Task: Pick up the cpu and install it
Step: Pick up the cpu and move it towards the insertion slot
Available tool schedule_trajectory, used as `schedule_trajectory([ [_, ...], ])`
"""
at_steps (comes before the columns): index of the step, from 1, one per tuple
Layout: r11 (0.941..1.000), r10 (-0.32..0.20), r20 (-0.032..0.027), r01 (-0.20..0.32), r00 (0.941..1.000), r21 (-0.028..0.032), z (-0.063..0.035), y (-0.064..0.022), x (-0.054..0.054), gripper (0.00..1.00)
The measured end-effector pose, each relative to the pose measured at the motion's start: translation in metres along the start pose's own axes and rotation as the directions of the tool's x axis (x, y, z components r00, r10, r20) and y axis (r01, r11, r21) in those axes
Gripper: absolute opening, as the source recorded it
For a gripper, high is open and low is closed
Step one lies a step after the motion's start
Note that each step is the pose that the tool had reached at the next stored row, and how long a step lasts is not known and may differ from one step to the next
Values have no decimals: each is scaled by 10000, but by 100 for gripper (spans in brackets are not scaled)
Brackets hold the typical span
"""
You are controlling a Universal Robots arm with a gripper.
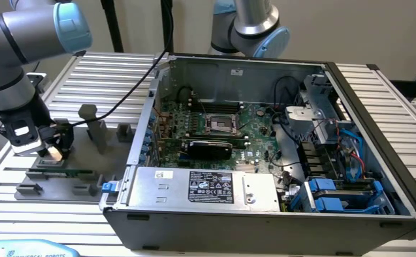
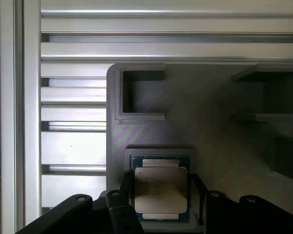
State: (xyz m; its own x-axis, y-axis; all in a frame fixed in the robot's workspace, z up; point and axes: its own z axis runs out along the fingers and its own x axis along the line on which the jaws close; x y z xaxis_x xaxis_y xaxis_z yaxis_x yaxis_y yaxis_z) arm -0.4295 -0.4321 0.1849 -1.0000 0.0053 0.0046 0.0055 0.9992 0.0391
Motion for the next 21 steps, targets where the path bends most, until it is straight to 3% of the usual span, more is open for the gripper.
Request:
schedule_trajectory([
  [10,10000,0,0,0,10000,0,-26,1,0,55],
  [12,10000,0,0,0,10000,0,-26,1,0,62],
  [17,10000,0,0,0,10000,0,-26,1,0,62],
  [21,10000,0,-2,0,10000,1,-27,1,0,54],
])
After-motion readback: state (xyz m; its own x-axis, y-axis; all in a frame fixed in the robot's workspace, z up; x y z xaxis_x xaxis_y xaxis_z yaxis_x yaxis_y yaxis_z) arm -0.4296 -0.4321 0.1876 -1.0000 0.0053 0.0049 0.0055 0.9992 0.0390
